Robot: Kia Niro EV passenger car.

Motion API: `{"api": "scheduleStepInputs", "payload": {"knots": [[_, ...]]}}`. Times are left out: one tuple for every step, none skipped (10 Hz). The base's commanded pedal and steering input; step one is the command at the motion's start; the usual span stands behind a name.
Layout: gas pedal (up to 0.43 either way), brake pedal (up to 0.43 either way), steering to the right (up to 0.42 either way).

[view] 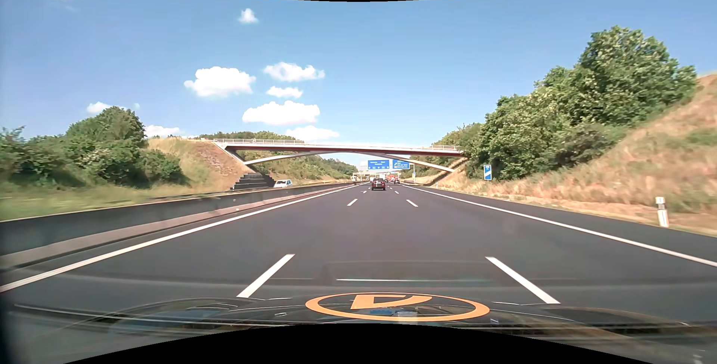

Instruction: Follow the waypoints while adhering to traffic rules and regulations

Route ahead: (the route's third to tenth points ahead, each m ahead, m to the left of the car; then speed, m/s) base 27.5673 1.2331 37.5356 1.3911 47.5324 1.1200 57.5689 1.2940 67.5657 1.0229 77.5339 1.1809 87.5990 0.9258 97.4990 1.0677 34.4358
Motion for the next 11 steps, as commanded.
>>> {"api": "scheduleStepInputs", "payload": {"knots": [[0.260, 0.000, -0.003], [0.260, 0.000, -0.002], [0.260, 0.000, -0.002], [0.268, 0.000, -0.002], [0.268, 0.000, -0.002], [0.268, 0.000, -0.002], [0.268, 0.000, -0.003], [0.280, 0.000, -0.002], [0.287, 0.000, -0.002], [0.299, 0.000, -0.002], [0.311, 0.000, -0.002]]}}
